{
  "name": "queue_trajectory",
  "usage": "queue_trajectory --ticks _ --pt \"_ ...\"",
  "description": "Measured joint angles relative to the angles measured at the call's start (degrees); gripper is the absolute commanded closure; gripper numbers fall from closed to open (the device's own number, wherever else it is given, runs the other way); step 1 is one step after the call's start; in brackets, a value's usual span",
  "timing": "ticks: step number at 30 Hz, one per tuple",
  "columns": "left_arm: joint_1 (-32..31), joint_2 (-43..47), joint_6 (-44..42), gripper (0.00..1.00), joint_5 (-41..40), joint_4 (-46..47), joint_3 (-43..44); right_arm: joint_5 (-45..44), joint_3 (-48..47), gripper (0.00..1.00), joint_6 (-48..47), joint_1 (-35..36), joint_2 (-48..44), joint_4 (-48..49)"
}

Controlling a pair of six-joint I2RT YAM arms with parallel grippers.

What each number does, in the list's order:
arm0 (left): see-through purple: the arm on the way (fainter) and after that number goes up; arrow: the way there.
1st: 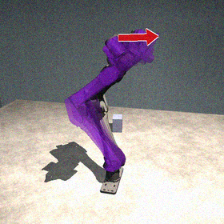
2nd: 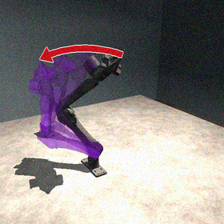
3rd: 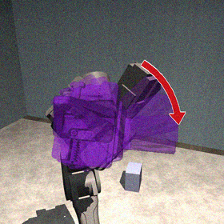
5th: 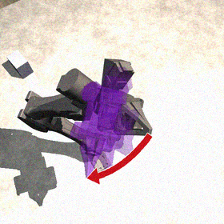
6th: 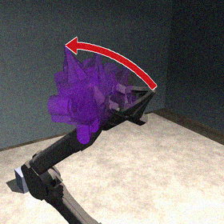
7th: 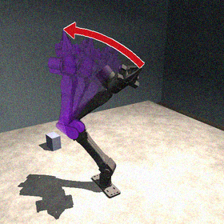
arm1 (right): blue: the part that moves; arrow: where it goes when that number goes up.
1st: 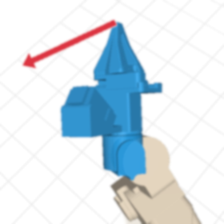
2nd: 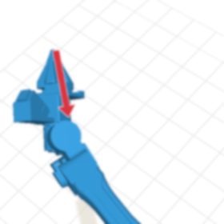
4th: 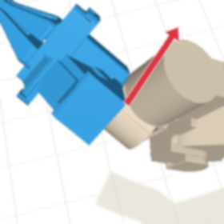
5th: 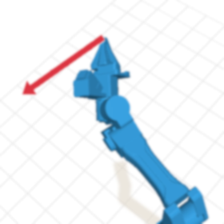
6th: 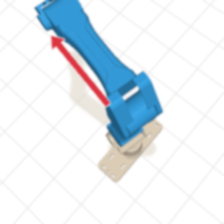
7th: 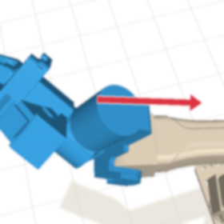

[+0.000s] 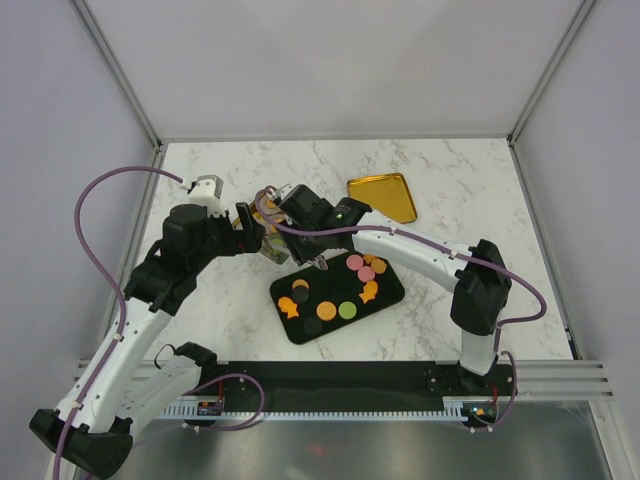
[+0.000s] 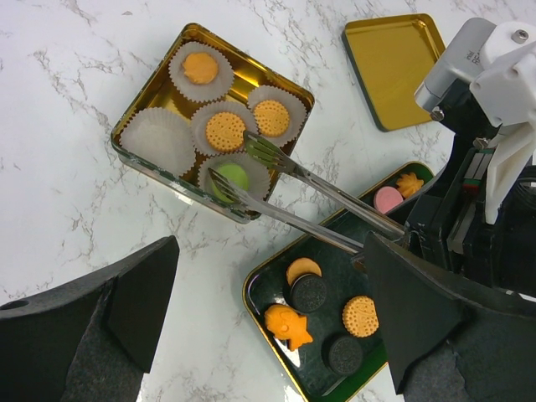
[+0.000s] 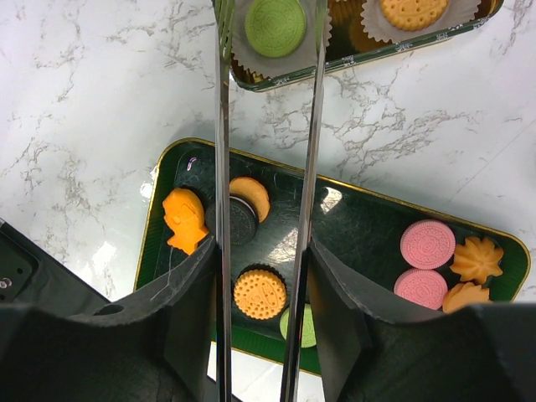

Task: Pack the cookies

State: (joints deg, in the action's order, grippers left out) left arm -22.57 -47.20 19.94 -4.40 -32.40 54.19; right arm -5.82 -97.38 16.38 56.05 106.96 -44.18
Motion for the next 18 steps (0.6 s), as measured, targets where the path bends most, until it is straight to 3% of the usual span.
queue_trajectory --ticks 11,18 --pt "0.00 0.00 0.00 0.00 -0.02 0.00 -0.20 -1.68 0.90 0.48 -0.13 -0.02 -1.84 -0.61" --pt "0.00 0.00 0.00 0.00 0.00 0.00 -0.20 -5.60 9.97 0.48 0.79 -0.92 -16.74 -3.34"
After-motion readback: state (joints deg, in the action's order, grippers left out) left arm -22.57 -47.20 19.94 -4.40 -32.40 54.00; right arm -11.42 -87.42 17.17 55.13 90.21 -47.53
